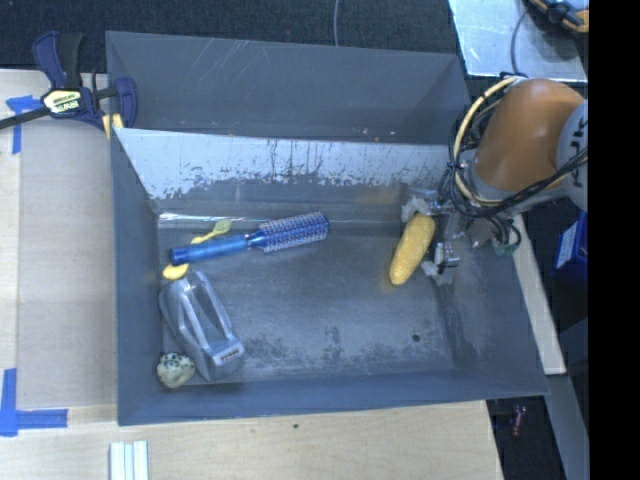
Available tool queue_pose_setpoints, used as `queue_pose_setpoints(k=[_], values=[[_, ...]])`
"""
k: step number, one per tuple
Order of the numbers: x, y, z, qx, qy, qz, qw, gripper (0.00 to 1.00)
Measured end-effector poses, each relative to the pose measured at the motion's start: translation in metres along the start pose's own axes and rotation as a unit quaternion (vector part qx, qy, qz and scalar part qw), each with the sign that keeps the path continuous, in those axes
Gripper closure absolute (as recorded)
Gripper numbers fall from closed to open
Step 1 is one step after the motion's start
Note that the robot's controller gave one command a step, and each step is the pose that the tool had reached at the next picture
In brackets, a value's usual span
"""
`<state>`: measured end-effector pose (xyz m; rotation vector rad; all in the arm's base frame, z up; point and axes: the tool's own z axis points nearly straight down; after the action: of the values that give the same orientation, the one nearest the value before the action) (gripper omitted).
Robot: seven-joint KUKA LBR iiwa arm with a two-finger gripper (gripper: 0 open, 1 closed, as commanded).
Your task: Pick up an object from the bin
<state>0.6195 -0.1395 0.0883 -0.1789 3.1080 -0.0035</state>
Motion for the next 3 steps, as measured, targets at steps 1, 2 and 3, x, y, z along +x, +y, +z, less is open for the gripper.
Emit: queue_pose_setpoints(k=[1, 2, 3], values=[[0.0057, -0.0087, 0.0086, 0.000, 0.0023, -0.002, 1.0000, 0.00], [0.0050, -0.0160, 0.0170, 0.000, 0.0005, -0.050, 0.9987, 1.00], [0.0050, -0.0161, 0.0170, 0.000, 0.0005, -0.050, 0.9988, 1.00]])
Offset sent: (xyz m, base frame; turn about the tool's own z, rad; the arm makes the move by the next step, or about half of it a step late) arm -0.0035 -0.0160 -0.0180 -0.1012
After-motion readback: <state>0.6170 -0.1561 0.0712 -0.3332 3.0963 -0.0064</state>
